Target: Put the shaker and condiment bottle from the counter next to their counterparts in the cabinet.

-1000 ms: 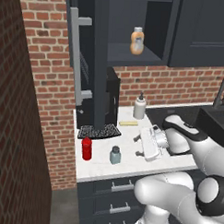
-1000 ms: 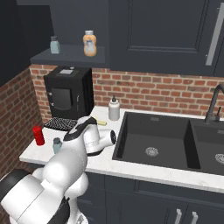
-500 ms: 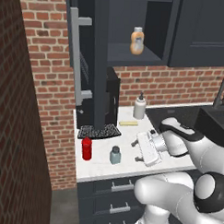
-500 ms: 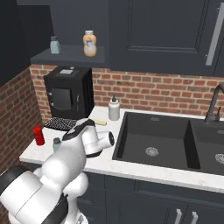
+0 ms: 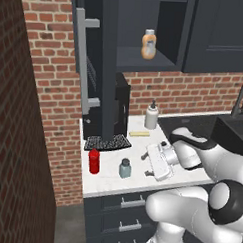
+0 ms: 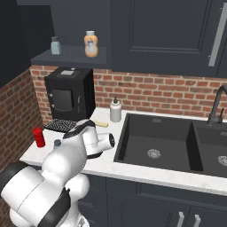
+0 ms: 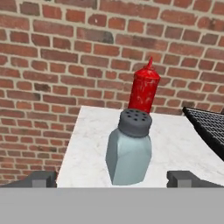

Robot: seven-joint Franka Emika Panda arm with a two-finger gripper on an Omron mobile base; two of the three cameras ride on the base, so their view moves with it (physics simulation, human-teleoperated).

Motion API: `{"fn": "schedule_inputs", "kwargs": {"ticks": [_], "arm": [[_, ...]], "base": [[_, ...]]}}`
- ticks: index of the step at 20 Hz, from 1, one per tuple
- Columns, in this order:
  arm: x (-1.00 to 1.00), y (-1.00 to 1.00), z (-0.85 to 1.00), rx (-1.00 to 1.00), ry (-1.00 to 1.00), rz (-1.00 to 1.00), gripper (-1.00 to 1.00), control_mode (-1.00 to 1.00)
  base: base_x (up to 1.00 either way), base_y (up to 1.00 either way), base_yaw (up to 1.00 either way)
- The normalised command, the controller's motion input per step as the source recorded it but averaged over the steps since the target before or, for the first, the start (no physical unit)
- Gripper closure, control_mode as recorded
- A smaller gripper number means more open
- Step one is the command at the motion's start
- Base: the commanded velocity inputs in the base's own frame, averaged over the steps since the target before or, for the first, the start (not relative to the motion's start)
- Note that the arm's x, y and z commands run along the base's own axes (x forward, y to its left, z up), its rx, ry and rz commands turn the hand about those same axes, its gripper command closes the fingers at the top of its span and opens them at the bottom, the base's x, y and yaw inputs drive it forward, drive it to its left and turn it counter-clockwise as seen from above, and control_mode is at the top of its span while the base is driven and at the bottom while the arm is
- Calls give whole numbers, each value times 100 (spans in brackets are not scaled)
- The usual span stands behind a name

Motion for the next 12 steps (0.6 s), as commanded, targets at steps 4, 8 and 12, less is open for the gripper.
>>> {"fn": "schedule_inputs", "kwargs": {"ticks": [4, 8, 12], "arm": [[0, 8, -30, 0, 0, 0, -100, -100], [0, 18, -26, 0, 0, 0, -100, -100], [0, 34, -19, 0, 0, 0, -100, -100]], "base": [[0, 0, 0], [0, 0, 0], [0, 0, 0]]}}
